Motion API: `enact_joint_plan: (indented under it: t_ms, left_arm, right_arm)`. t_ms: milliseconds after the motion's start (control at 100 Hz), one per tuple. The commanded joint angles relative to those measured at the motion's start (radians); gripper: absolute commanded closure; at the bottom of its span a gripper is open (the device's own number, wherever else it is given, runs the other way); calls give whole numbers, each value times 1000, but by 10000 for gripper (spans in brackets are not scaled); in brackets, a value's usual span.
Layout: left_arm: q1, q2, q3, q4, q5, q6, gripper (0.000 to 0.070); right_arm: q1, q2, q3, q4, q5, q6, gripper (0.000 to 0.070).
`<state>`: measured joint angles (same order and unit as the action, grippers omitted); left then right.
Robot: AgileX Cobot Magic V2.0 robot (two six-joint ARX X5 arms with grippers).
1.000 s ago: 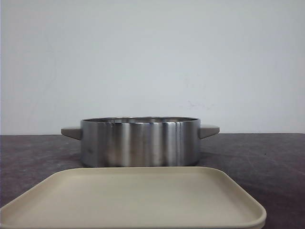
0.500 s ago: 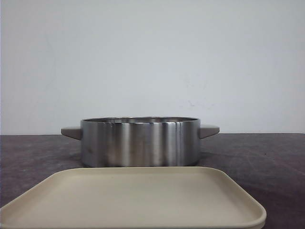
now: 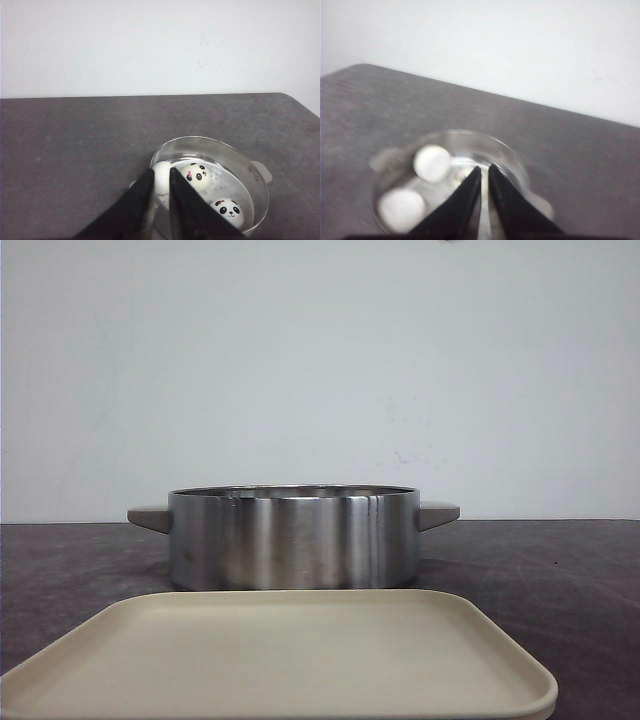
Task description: Steam buns
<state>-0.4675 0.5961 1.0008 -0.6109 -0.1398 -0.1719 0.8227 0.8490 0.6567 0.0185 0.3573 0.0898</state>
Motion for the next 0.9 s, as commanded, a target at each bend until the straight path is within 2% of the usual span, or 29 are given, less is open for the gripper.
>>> enact_joint_plan:
  t_ms: [0, 90, 180, 460, 680, 890]
  left_arm:
    - [-4, 3, 6, 5, -2, -2, 697]
    - [-4, 4, 6, 5, -2, -2, 697]
    - [-4, 4, 6, 5, -2, -2, 696]
    - [-4, 4, 6, 5, -2, -2, 697]
    - [-4, 4, 6, 5, -2, -2, 696]
    - [-4, 4, 6, 5, -2, -2, 697]
  right_arm:
    - [-50, -71, -63, 7, -59, -49, 684]
    - [-156, -181, -150, 2, -124, -103, 684]
    - [-266, -291, -232, 2, -152, -148, 684]
    - [-552, -610, -469, 4, -179, -150, 684]
    - [-666, -731, -592, -6, -251, -149, 684]
    - [-716, -812, -636, -92, -280, -145, 684]
